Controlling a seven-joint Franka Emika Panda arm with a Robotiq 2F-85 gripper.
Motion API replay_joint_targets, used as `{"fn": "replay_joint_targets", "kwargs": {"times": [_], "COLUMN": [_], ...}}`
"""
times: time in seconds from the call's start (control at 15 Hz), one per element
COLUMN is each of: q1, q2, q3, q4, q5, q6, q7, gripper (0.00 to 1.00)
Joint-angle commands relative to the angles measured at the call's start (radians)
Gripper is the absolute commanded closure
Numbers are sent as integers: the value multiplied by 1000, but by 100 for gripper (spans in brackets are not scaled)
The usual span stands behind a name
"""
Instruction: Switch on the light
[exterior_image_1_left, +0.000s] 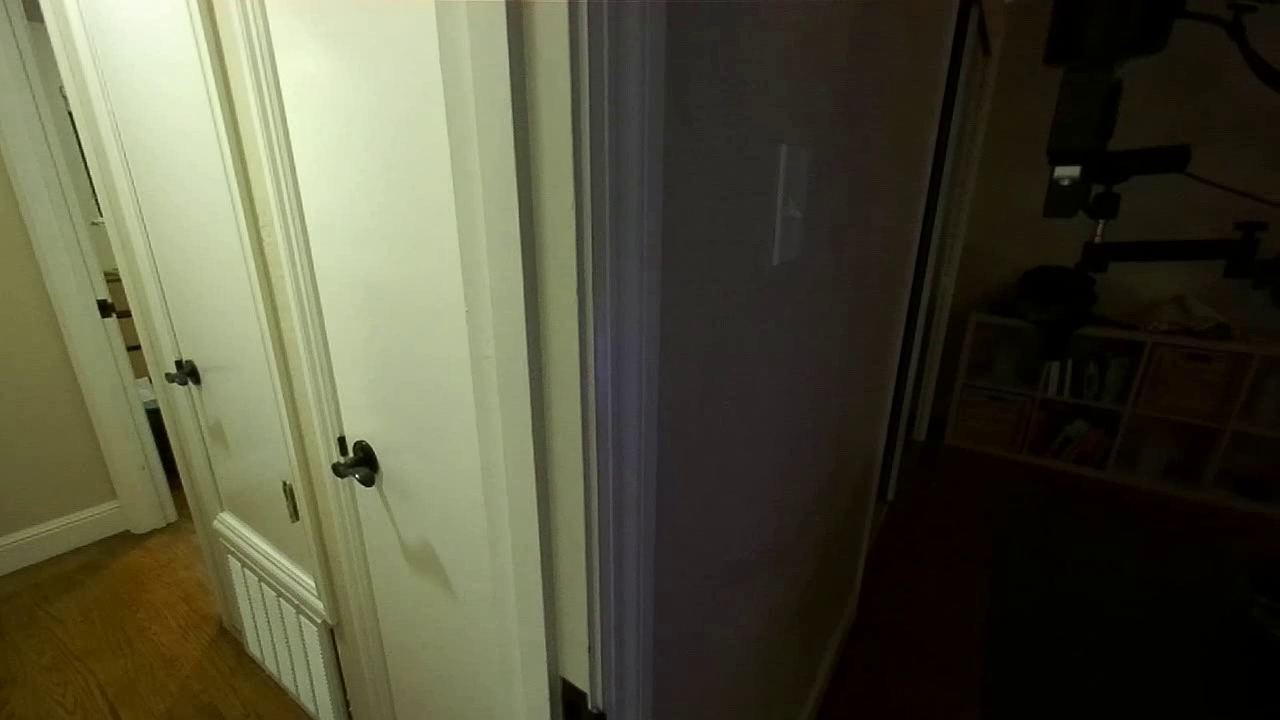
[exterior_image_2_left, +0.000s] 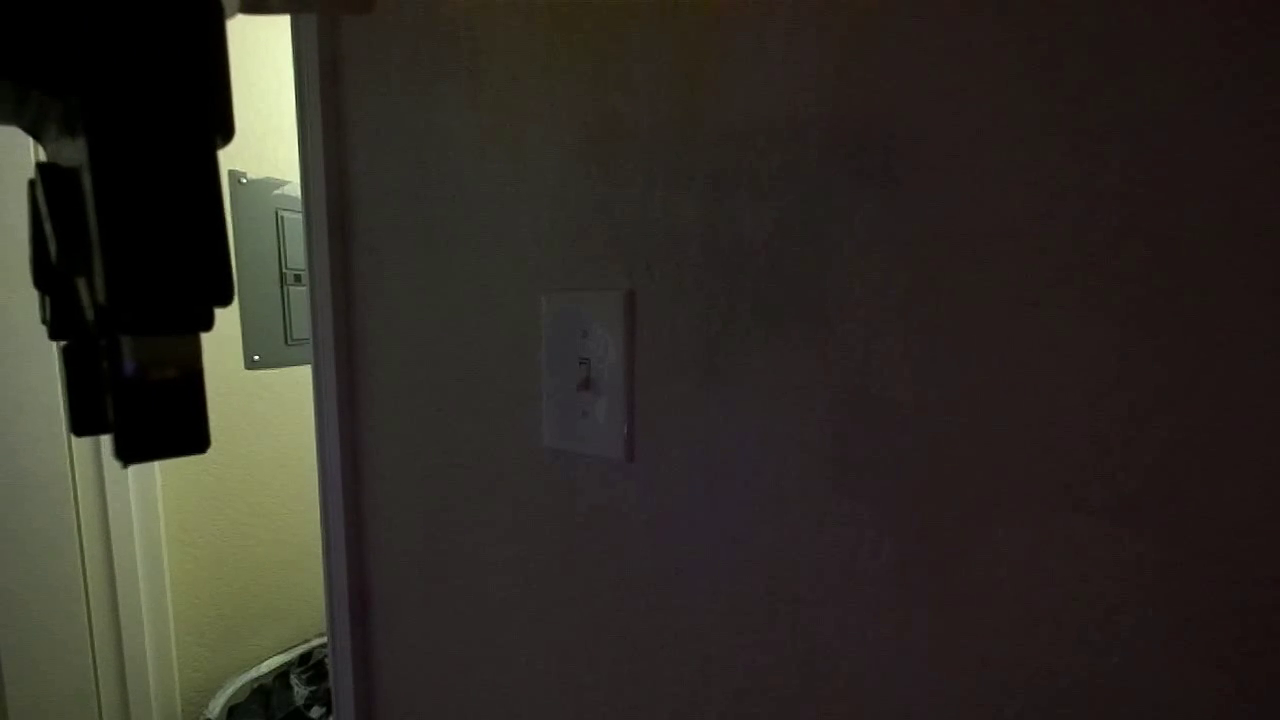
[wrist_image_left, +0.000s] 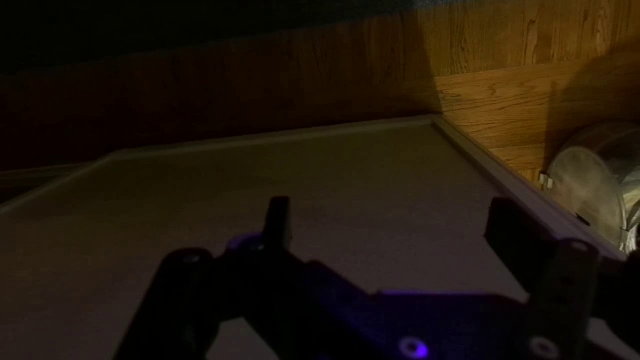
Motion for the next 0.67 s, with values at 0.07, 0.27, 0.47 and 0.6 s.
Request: {"fn": "replay_joint_targets", "kwargs": {"times": [0.07, 0.27, 0.47, 0.6], "q1": [4, 5, 5, 3], "q2": [65, 114, 163, 192], "q3": [-2, 4, 12, 18], "q4": [-7, -8, -7, 0], "q5": [80, 124, 115, 103], "q6": [170, 347, 500, 575], "q7": [7, -6, -23, -25], "gripper": [0, 0, 0, 0]}}
